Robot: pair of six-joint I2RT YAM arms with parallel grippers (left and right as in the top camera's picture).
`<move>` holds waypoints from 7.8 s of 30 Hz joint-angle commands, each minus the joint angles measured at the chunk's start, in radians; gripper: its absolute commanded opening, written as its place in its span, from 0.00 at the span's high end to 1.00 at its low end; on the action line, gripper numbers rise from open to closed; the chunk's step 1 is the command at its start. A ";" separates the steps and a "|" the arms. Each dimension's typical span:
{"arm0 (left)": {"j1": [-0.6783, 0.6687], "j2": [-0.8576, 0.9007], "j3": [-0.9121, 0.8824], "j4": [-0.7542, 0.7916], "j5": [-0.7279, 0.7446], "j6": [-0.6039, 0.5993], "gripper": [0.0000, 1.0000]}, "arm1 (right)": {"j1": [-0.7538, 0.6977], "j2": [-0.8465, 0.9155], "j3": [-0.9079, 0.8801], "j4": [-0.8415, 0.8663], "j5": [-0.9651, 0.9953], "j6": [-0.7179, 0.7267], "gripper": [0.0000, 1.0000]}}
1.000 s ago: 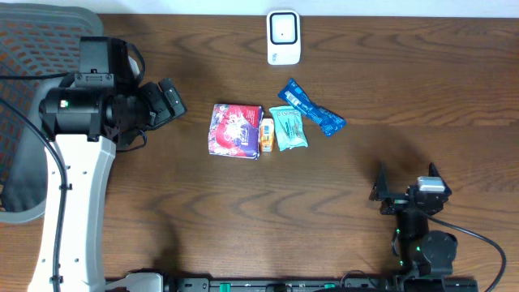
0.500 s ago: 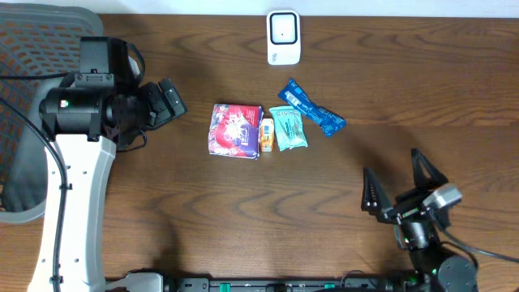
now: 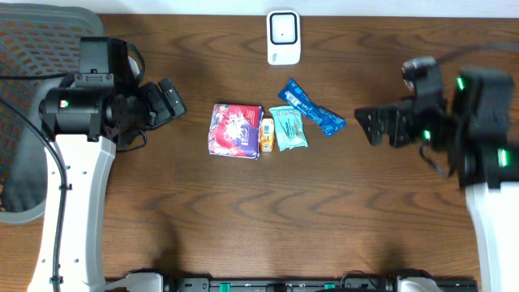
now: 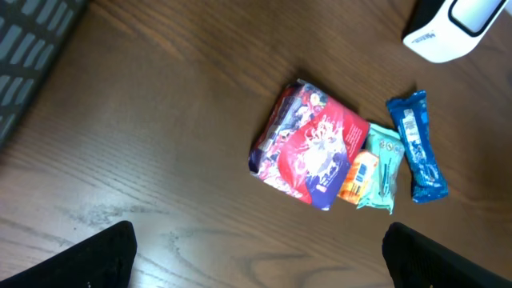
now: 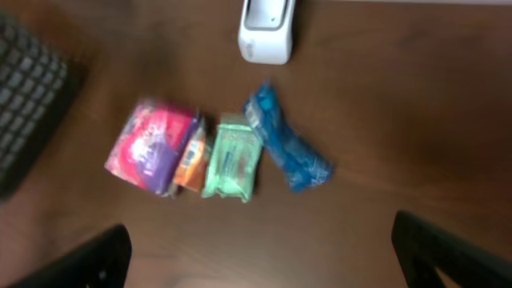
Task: Scan the item barcode
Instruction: 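Move the right gripper forward toward the blue snack bag, then grasp the blue Oreo bag with the right gripper and lift it, then carry the blue bag up to the white scanner with the right gripper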
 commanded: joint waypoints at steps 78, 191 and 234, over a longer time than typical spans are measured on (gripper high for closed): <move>0.004 -0.002 0.007 -0.002 -0.005 0.010 0.02 | 0.194 1.091 0.667 -0.095 0.450 -0.105 0.25; 0.004 -0.002 0.007 -0.002 -0.005 0.010 0.02 | 0.280 1.027 0.424 -0.085 0.014 0.168 0.50; 0.004 -0.002 0.007 -0.002 -0.005 0.010 0.02 | 0.372 1.012 0.363 -0.014 0.314 0.271 0.99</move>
